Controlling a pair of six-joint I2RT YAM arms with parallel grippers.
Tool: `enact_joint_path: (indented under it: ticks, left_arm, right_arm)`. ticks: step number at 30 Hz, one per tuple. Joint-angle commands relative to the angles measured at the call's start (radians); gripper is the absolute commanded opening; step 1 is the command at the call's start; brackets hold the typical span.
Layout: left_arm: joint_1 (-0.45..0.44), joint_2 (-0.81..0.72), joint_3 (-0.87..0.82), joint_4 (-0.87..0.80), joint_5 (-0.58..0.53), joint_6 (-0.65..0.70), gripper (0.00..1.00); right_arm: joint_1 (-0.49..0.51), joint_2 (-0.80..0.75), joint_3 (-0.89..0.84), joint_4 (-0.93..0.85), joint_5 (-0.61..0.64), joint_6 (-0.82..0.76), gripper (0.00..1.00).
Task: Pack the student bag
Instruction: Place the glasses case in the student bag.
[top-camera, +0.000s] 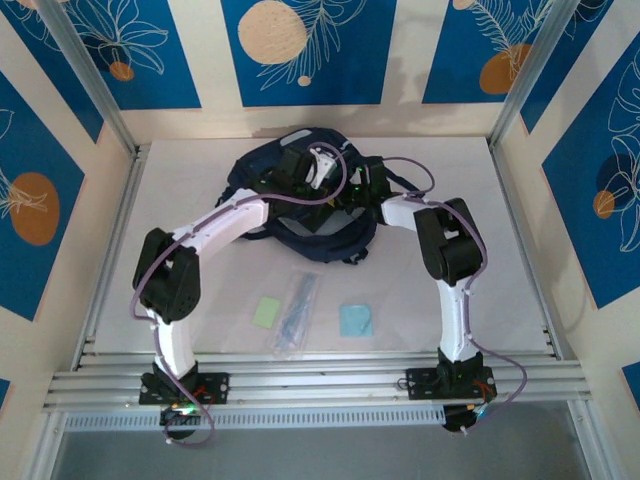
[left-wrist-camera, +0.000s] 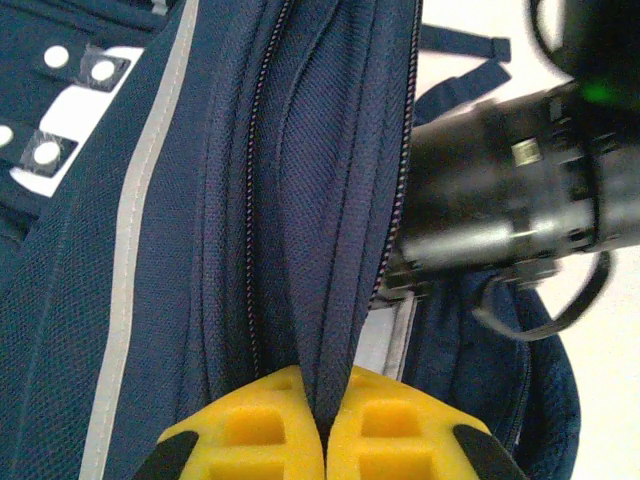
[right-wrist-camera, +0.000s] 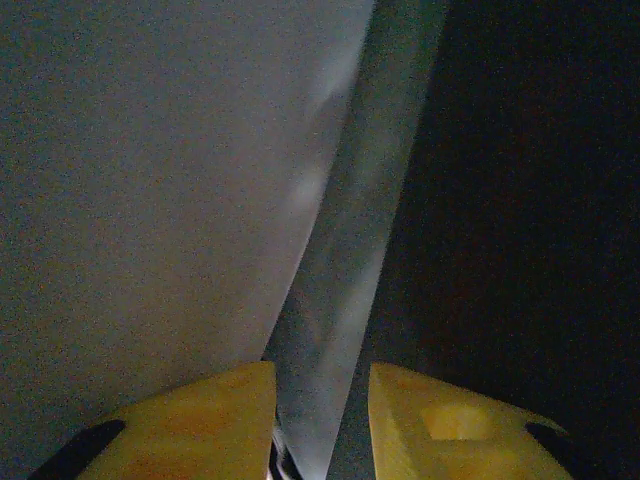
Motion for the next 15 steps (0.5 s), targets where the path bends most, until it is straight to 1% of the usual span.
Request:
enact_joint_path:
  ticks: [1,4,9,11,15]
  left_arm:
    - [-0.022,-0.069,0.061,0.046,0.093,-0.008,0.0]
    - [-0.003,-0.064,0.021,0.067,0.058,-0.02,0.0]
    - [0.024,-0.068,-0.023,0.106,0.075,-0.054,0.0]
    - [0.025,-0.07,-0.022,0.111,0.081,-0.054,0.0]
    - [0.024,-0.07,0.0,0.101,0.101,-0.054,0.0]
  right_arm:
    - [0.033,0.031,-0.002,0.007,0.004,0.031,0.32]
    - [0.022,-0.054,-0.068,-0.048,0.015,-0.018,0.34]
    - [0.014,-0.206,-0.186,-0.175,0.028,-0.13,0.35]
    - [0.013,-0.239,-0.223,-0.206,0.027,-0.155,0.35]
    - [0.011,-0.237,-0.265,-0.202,0.035,-0.159,0.34]
